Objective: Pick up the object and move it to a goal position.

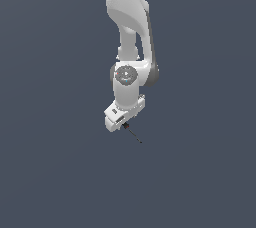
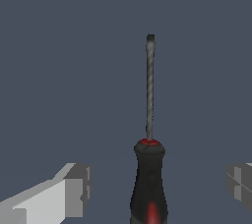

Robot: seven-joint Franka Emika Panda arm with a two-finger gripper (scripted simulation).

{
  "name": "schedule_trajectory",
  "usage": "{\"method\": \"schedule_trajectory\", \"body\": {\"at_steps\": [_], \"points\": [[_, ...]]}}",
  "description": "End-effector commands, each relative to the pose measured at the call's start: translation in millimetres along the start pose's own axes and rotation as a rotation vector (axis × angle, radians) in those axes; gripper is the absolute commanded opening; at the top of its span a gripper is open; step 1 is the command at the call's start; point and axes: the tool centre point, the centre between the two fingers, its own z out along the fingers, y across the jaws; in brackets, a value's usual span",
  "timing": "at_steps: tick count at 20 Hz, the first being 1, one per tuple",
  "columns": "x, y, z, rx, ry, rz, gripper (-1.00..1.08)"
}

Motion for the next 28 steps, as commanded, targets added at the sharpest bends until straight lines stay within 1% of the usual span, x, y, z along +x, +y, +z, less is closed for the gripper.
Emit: {"method": "schedule_trajectory", "body": {"at_steps": [1,6,14,19,20,28], "points": [[0,0,0,0.000,0.000,0.000,1.00],[0,0,8,0.000,0.000,-0.001,1.00],[-1,-1,44,0.000,0.001,-0.004,1.00],[0,0,51,0.000,0.001,-0.005,1.00],[0,0,51,0.000,0.001,-0.005,-1.00],[0,0,51,0.000,0.001,-0.005,-1.00]]}}
